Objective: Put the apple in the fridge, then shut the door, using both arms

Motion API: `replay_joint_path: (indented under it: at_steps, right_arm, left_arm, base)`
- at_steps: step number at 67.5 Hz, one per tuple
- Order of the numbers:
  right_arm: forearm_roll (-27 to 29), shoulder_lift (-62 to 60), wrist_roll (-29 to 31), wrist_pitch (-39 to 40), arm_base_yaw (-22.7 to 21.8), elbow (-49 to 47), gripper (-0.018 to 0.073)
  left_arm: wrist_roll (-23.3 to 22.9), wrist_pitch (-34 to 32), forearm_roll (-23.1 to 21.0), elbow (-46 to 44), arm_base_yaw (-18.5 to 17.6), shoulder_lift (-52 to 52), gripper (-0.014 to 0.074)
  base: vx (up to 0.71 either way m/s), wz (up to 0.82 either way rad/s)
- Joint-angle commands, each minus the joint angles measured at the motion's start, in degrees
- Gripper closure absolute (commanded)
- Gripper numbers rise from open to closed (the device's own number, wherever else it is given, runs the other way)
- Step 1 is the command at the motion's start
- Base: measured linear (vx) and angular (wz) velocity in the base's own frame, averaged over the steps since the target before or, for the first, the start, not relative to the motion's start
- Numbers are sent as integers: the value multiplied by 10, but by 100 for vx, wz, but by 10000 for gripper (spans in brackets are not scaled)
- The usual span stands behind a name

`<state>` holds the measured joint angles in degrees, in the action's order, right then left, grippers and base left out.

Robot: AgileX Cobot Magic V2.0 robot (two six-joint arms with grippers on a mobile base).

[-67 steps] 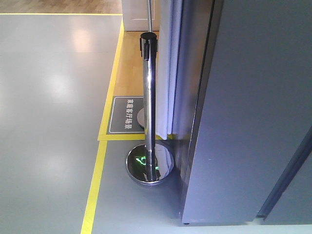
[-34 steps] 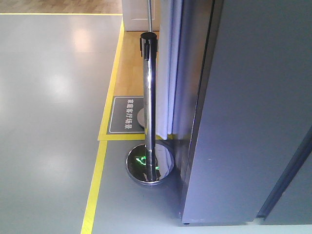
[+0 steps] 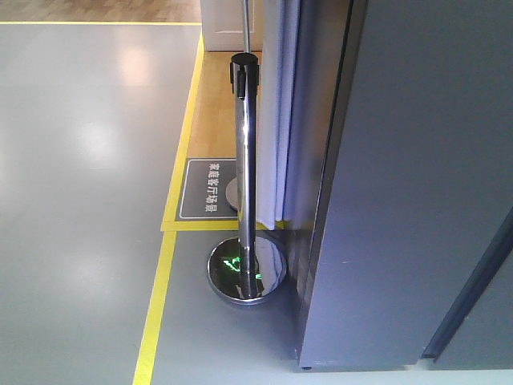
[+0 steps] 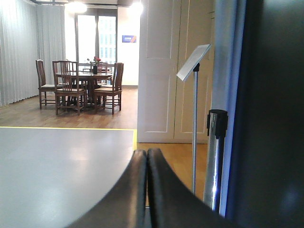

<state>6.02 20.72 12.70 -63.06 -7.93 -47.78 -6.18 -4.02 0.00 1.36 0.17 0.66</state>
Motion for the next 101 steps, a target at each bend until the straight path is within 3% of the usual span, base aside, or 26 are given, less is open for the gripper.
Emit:
replay_joint_path:
  at_steps: [1, 24, 43, 54, 61, 74, 81, 93, 101]
  right_arm:
    - [2, 8, 2, 33, 0, -12, 561]
    - [13, 8, -1, 57, 0, -10, 561]
    - [19, -73, -34, 292, 1, 166, 561]
    - [18, -142, -92, 365, 1, 269, 561]
    - [17, -173, -97, 389, 3, 324, 561]
    - [12, -216, -98, 508, 68, 435, 561]
    - [1, -221, -115, 592, 76, 491, 561]
    - [-60, -221, -166, 608, 80, 494, 561]
    - [-60, -221, -163, 607, 105, 494, 561]
  left_arm:
    - [-5, -40, 0, 17, -1, 9, 602]
    - [-5, -40, 0, 17, -1, 9, 602]
    - [-5, -40, 0, 17, -1, 9, 602]
    - [-5, -40, 0, 17, -1, 9, 602]
    - [-5, -40, 0, 17, -1, 9, 602]
    - [-5, -40, 0, 17, -1, 9, 602]
    - [-5, -40, 0, 17, -1, 9, 602]
    - [-5, -40, 0, 17, -1, 9, 602]
    - [-5, -40, 0, 17, -1, 9, 602]
  base:
    - [0, 0]
    - [0, 0]
    - [0, 0]
    - [0, 0]
    - [0, 0]
    - [0, 0]
    - [0, 0]
    - [0, 0]
    - [0, 0]
